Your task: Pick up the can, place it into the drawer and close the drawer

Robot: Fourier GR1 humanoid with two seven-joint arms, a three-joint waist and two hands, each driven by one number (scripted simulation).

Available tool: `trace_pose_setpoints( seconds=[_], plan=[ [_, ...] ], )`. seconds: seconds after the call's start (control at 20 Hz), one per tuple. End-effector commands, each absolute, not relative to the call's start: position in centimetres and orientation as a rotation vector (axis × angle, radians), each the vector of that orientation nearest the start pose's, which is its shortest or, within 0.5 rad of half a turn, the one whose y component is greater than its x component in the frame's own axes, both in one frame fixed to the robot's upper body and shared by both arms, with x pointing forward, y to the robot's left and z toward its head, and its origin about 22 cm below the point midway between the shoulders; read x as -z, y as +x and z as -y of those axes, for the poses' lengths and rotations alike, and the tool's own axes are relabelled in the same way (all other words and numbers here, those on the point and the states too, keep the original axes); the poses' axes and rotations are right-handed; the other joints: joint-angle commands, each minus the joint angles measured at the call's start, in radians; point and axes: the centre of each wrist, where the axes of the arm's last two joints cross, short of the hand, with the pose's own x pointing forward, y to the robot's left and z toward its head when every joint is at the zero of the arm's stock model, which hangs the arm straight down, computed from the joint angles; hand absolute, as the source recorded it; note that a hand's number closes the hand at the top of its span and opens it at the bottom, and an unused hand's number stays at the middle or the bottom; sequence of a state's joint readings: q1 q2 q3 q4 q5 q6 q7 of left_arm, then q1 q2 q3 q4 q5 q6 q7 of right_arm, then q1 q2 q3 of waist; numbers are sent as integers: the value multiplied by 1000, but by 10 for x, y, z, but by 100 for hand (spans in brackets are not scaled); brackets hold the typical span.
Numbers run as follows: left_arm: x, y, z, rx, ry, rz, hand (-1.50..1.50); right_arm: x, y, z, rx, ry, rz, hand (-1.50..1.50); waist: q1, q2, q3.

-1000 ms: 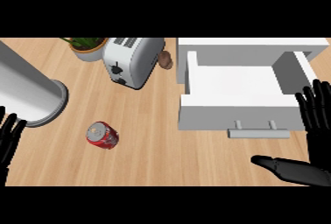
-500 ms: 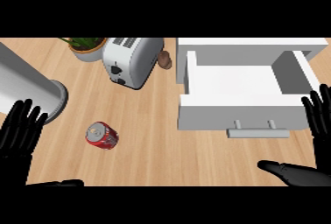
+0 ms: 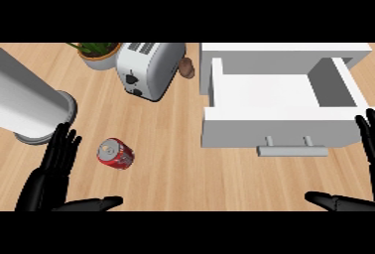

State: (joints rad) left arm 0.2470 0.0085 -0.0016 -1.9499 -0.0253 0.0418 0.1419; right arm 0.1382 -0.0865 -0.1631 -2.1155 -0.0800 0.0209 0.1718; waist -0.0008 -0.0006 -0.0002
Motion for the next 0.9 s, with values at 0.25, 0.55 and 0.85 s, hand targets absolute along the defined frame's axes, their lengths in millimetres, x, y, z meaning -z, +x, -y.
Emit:
trace_pose_setpoints(
  seconds=[0.25,0.55,0.85],
  plan=[
    [11,168,-253,-104,204,1528,-150,-102,169,290,81,-191,1821,-150,0,0,0],
    [51,205,-242,-122,220,1516,-150,-114,165,291,71,-190,1837,-150,-5,1,0],
    [72,199,-264,-160,233,1492,-150,-122,162,304,78,-183,1835,-150,-2,0,0]
  ],
)
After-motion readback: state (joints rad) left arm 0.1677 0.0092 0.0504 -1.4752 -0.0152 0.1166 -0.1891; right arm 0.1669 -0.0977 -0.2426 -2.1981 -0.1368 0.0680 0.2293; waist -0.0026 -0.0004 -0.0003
